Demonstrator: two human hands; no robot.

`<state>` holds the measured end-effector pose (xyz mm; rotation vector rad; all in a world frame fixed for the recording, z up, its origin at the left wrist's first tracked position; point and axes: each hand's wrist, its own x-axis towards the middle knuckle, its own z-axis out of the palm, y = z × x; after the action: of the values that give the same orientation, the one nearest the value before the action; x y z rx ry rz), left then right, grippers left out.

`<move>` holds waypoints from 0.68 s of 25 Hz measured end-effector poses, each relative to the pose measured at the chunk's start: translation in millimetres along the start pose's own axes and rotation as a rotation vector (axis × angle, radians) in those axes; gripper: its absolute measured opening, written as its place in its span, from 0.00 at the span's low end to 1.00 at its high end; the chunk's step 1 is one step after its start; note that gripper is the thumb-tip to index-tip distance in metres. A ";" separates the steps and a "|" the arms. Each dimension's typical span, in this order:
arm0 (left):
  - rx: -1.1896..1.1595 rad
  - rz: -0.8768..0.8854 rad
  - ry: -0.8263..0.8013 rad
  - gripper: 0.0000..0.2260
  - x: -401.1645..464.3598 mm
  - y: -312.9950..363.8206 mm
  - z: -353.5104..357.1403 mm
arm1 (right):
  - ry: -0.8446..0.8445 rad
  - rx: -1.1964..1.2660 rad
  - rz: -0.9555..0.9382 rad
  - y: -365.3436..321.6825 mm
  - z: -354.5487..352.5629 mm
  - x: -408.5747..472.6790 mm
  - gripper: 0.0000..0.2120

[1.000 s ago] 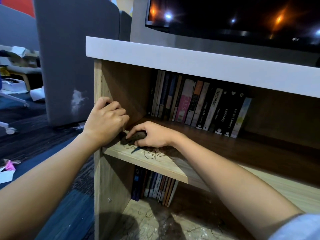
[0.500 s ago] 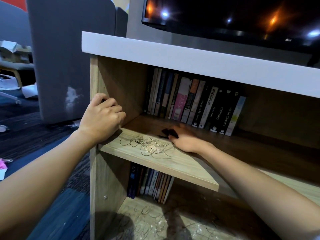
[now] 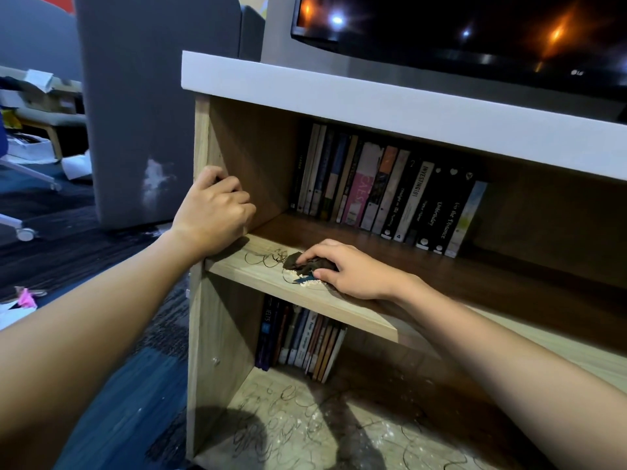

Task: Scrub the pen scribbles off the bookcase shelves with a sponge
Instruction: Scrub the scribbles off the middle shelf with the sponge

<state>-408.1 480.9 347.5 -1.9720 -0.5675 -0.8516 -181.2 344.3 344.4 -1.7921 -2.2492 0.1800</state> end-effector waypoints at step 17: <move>-0.051 -0.079 -0.269 0.08 -19.5 25.7 -9.0 | 0.083 -0.008 0.133 -26.6 16.1 6.3 0.16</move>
<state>-406.9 459.1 322.1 -2.1390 -0.7897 -0.6569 -212.0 345.2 336.6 -1.9181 -2.0784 0.1186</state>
